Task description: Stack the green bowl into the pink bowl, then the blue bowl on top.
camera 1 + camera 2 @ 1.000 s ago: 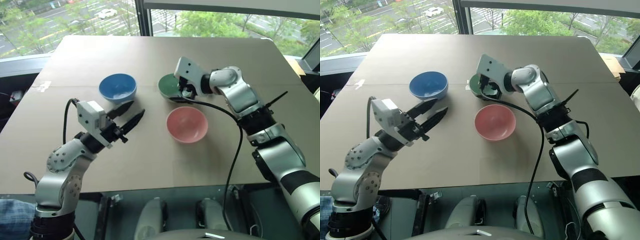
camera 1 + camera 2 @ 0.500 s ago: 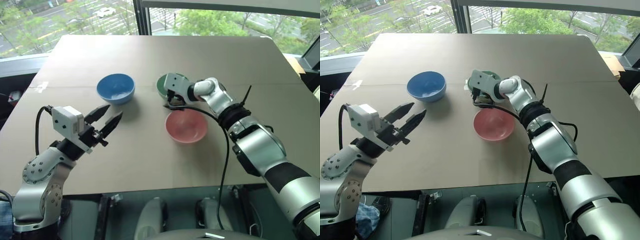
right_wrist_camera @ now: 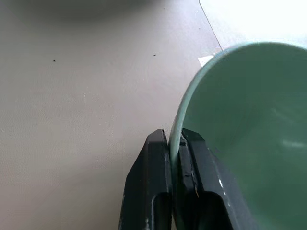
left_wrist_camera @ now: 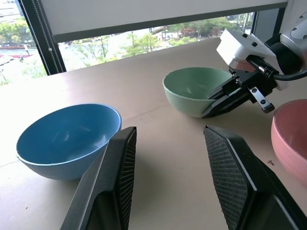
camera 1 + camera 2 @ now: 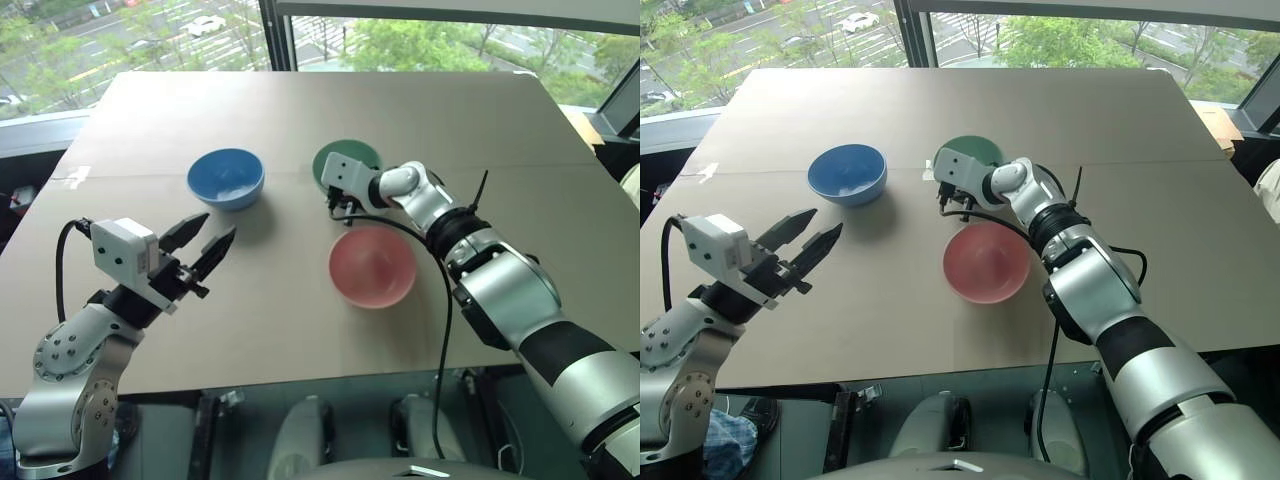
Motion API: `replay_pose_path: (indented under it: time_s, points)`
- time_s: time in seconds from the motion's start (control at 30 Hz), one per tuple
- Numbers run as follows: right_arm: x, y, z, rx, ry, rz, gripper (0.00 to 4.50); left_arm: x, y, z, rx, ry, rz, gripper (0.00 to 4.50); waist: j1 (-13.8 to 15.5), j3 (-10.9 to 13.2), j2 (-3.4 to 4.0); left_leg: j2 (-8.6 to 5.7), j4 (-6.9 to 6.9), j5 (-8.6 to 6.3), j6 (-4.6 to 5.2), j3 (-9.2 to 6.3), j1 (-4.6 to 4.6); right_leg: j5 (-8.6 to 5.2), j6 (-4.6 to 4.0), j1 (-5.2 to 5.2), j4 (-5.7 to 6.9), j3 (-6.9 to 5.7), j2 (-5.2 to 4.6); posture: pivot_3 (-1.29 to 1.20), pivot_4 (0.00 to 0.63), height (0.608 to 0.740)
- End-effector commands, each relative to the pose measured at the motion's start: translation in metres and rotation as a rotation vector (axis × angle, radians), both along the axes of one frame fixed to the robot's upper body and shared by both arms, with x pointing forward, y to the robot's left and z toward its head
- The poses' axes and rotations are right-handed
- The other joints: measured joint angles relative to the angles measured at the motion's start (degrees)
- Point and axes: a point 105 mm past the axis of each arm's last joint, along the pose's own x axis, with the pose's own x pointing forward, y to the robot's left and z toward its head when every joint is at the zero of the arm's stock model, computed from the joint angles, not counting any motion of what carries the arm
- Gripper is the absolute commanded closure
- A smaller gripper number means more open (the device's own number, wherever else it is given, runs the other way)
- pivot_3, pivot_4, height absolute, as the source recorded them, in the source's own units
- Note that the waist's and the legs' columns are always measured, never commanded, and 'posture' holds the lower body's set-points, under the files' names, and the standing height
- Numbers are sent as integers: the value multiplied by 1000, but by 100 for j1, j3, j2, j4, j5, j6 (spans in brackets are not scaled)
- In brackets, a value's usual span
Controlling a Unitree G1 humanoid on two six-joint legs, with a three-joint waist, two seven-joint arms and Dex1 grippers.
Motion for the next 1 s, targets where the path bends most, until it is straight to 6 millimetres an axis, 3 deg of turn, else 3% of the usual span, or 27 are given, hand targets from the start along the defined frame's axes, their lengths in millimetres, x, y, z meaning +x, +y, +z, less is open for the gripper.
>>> replay_pose_path:
  time_s: [0.03,0.17,0.27,0.33,0.43,0.6,0.73,0.9,1.0]
  points:
    - [0,7,39,66,-101,68,4418,-2,-8,13,15,-64,-35,2149,2,0,0,0,0,0,0,0,0,0,0,0,0,0,0,0,150,740]
    - [-10,4,63,115,-127,166,4418,0,-13,13,11,-68,-71,2149,0,1,0,0,0,0,0,0,-2,0,0,0,-1,0,-1,0,150,740]
    - [-36,-3,83,108,-173,328,4418,4,-17,13,16,-68,-105,2149,24,0,-1,0,0,0,0,-4,-5,0,0,-2,-1,-2,-1,0,150,740]
    - [-71,-20,92,71,-165,456,4418,9,-22,12,20,-69,-137,2149,77,-1,-3,0,-2,-1,1,-6,-6,0,0,-1,-4,-3,-3,0,150,740]
    - [-116,-42,88,7,-97,570,4418,18,-26,14,24,-77,-174,2149,170,-1,-3,-1,2,-3,5,-11,-14,0,1,-2,-5,-9,-9,0,150,740]
    - [-158,-63,71,-62,35,624,4418,28,-28,14,29,-71,-216,2149,159,-4,-9,1,11,-2,6,0,1,0,0,2,-1,-5,-7,0,150,740]
    - [-172,-71,62,-93,87,615,4418,35,-36,13,42,-61,-280,2149,162,-5,-13,2,18,-2,7,0,7,-1,-1,5,-1,-1,-10,0,150,740]
    - [-172,-74,56,-102,92,564,4418,37,-42,13,39,-46,-317,2149,172,-8,-22,0,20,-3,8,-4,4,-1,-2,4,-1,1,-13,0,150,740]
    - [-172,-76,54,-106,93,543,3542,37,-42,12,39,-39,-322,2149,173,-8,-23,0,18,-3,10,-3,-1,-1,-2,4,0,0,-14,0,150,740]
